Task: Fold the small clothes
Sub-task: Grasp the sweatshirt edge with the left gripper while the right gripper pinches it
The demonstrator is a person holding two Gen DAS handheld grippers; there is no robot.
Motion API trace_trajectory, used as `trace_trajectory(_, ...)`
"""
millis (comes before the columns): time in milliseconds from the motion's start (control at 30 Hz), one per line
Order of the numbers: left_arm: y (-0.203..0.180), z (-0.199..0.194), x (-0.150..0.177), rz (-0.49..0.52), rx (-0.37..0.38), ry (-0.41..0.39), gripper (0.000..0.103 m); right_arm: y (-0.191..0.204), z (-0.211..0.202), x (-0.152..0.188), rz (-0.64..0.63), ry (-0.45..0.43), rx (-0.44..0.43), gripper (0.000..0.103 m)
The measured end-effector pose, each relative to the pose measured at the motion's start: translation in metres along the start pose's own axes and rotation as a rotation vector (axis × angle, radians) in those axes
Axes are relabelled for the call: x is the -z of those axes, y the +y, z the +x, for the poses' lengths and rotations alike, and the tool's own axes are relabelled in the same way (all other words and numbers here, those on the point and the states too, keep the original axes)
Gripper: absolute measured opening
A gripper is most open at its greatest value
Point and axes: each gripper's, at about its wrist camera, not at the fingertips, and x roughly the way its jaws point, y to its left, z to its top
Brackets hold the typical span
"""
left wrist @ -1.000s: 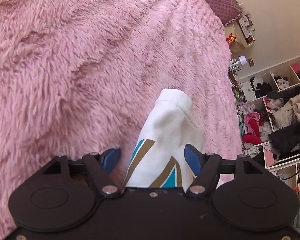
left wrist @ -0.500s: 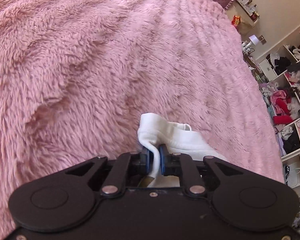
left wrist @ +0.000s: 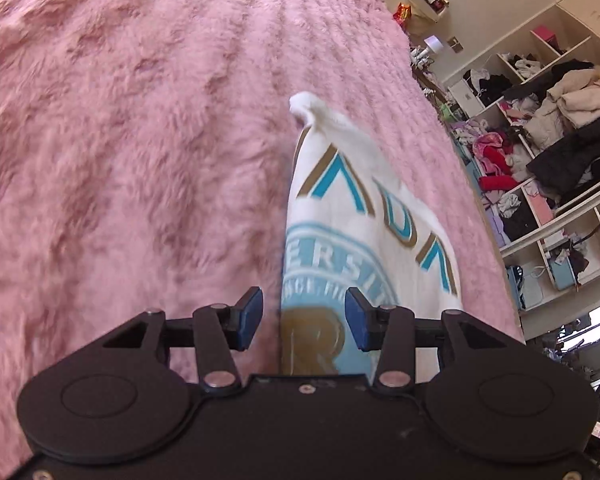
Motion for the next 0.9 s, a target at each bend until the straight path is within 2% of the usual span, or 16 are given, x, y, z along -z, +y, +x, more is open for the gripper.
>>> trace_trajectory(67,0.005,-0.005,0.028,-0.011,-0.006,0.049,0.044,0.01,-0.006,0.016,-0.057,0.021,0.0,0.027)
trace_trajectory(133,0.007,-0.002,0.051,-0.045,0.001,0.083,0.049,0.011,-0.006,0.026,-0.044,0.044,-0.003,0.029)
trace_trajectory(200,0.007,0.001,0.06,-0.054,-0.005,0.075,0.049,0.007,0.0,0.034,-0.03,0.079,0.032,0.029)
trace_trajectory(267,0.012,0.004,0.066,-0.097,0.02,0.08,0.042,-0.001,0.009,0.039,-0.014,0.115,0.12,0.027)
trace_trajectory(333,0.02,0.01,0.067,-0.15,0.045,0.111,0.034,-0.008,0.01,0.044,0.025,0.113,0.11,0.024)
trace_trajectory(467,0.03,0.001,0.066,-0.24,0.086,0.134,0.031,-0.008,-0.005,0.039,0.069,0.093,0.098,0.027)
trace_trajectory(500,0.029,-0.003,0.066,-0.246,0.09,0.129,0.031,-0.008,-0.013,0.036,0.074,0.062,0.103,0.032)
trace_trajectory(567,0.026,-0.006,0.065,-0.236,0.105,0.142,0.041,-0.009,-0.025,0.035,0.083,0.01,0.148,0.058)
trace_trajectory(633,0.027,-0.002,0.067,-0.246,0.108,0.16,0.041,-0.013,-0.026,0.037,0.092,0.0,0.183,0.06)
trace_trajectory(700,0.027,0.003,0.07,-0.252,0.098,0.167,0.042,-0.021,-0.021,0.039,0.126,0.034,0.162,0.059)
trace_trajectory(800,0.03,0.009,0.069,-0.296,0.112,0.164,0.042,-0.025,-0.014,0.044,0.142,0.06,0.14,0.053)
trace_trajectory(833,0.029,0.011,0.068,-0.31,0.114,0.163,0.041,-0.025,-0.012,0.045,0.14,0.068,0.15,0.042)
trace_trajectory(867,0.029,0.009,0.068,-0.311,0.111,0.158,0.031,-0.025,-0.011,0.047,0.145,0.072,0.167,0.026)
trace_trajectory(900,0.028,0.006,0.067,-0.305,0.113,0.15,0.024,-0.024,-0.013,0.047,0.149,0.061,0.183,0.022)
